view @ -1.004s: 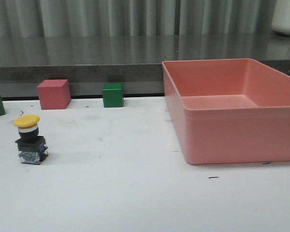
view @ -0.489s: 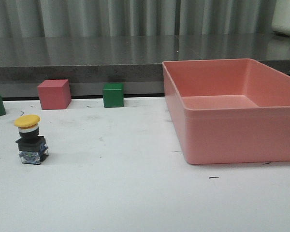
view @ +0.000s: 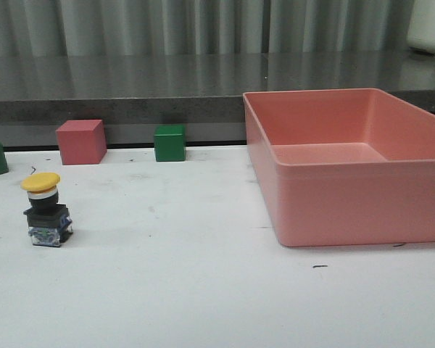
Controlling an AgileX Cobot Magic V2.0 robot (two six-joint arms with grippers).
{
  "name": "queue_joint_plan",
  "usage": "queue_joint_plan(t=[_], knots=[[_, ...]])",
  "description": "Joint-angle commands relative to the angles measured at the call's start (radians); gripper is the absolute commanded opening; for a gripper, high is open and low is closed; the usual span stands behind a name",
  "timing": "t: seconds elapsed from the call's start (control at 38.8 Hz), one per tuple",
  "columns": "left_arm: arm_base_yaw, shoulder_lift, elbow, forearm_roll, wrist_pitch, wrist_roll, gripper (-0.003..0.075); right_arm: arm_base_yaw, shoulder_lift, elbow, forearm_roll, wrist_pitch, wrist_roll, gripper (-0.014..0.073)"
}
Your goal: Place and stand button with both arms
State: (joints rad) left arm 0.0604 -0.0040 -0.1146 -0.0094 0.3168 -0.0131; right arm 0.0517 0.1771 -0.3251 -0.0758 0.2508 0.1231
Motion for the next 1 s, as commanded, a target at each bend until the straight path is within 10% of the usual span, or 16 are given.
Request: queue_joint_plan(t=[0.0, 0.98], knots=[[0.007, -0.026, 0.032, -0.013, -0.133, -0.001, -0.0020, -0.007, 0.011, -0.026, -0.009, -0.082, -0.007, -0.0071], [0.007, -0.026, 0.125, -0.013, -0.248, -0.001, -0.0020, -0.007, 0.011, -0.026, -0.009, -0.083, -0.007, -0.0071]])
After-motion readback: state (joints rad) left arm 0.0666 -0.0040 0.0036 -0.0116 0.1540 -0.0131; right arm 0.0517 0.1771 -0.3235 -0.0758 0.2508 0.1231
